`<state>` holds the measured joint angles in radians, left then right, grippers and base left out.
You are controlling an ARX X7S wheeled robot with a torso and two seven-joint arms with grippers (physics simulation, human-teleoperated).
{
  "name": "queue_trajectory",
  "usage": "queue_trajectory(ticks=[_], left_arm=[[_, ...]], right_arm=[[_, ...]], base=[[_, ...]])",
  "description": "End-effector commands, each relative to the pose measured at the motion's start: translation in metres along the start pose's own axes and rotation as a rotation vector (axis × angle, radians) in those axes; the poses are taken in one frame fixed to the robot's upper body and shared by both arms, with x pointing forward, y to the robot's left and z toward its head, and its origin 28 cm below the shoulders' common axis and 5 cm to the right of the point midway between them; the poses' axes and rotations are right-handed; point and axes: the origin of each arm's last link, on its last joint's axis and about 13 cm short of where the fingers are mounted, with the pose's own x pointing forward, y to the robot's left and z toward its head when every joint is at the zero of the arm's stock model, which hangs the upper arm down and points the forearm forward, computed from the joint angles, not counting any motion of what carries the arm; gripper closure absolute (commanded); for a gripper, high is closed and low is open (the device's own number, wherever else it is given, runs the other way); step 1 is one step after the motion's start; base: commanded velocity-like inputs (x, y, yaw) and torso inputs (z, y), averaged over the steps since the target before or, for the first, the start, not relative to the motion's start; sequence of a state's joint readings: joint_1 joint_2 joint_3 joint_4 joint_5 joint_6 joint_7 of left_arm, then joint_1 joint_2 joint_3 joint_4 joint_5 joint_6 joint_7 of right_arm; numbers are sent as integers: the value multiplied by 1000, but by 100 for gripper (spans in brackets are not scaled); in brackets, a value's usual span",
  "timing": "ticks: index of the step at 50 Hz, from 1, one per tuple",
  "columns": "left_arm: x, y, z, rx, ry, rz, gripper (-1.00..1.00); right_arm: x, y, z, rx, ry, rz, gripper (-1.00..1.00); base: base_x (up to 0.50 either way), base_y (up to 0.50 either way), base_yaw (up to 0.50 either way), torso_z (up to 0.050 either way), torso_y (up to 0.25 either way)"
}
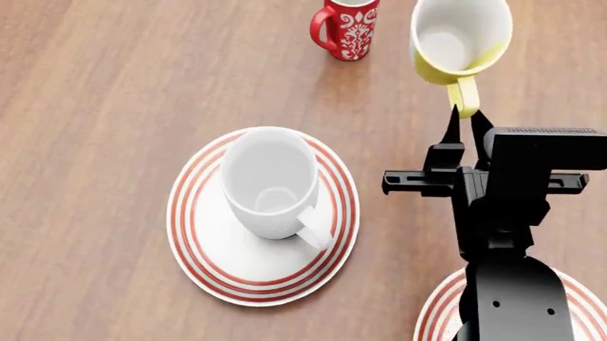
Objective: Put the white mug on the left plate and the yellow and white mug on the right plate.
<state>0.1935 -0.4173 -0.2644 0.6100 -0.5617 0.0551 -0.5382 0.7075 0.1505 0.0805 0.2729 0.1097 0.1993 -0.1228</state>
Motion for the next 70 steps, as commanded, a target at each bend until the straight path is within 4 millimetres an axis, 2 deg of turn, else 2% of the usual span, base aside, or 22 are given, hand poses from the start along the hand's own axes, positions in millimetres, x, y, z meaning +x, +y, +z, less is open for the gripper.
queue_trajectory(ticks=[1, 21, 25, 26, 30, 36, 49, 59, 70], left_arm=[[0, 0, 0, 0, 0, 0, -100], [0, 0, 0, 0, 0, 0, -100], [0, 3, 4, 6, -8, 15, -100], [1, 3, 6, 7, -12, 22, -100], [2, 2, 6, 8, -16, 42, -100], [-2, 4, 9, 6, -21, 47, -100], [-5, 6, 13, 3, -23, 58, -100], [-8, 6, 15, 4, -23, 59, -100], [-8, 6, 16, 6, -23, 59, -100]], right_arm=[[-8, 1, 4, -16, -8, -1, 100], [-8, 1, 4, -16, -8, -1, 100], [-47, -1, 17, 27, -15, 58, 100], [-57, -5, 17, -18, 10, 76, 100], [-83, -15, 26, -15, 20, 61, 100], [-106, -28, 35, -16, 18, 29, 100], [-162, -31, 44, -26, 33, 83, 100], [-204, -41, 38, -35, 72, 89, 100], [-238, -47, 40, -38, 98, 77, 100]], base=[[0, 0, 0, 0, 0], [0, 0, 0, 0, 0], [0, 0, 0, 0, 0], [0, 0, 0, 0, 0], [0, 0, 0, 0, 0], [0, 0, 0, 0, 0], [0, 0, 0, 0, 1], [0, 0, 0, 0, 0], [0, 0, 0, 0, 0]])
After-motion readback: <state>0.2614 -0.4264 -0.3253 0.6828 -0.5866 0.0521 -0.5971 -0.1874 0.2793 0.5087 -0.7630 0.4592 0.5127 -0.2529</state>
